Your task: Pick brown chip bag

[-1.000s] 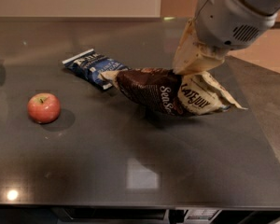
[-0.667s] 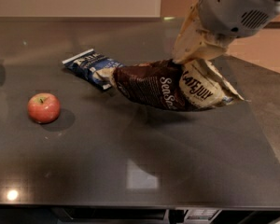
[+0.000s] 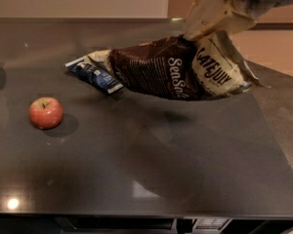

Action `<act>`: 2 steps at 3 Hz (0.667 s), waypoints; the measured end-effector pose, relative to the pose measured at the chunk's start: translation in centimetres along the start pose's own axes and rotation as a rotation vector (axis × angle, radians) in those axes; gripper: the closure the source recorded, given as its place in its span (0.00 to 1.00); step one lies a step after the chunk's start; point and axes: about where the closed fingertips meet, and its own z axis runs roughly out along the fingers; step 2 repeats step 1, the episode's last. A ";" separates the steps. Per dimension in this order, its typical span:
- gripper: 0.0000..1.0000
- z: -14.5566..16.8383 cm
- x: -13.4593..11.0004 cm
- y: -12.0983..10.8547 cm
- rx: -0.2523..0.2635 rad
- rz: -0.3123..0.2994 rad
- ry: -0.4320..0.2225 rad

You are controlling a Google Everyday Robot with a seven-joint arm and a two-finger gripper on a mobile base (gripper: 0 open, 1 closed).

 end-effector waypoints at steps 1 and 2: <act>1.00 0.0 0.0 0.0 0.000 0.000 0.000; 1.00 0.0 0.0 0.0 0.000 0.000 0.000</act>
Offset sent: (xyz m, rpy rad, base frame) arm 0.0000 0.0000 0.0000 0.0000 0.0000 0.0000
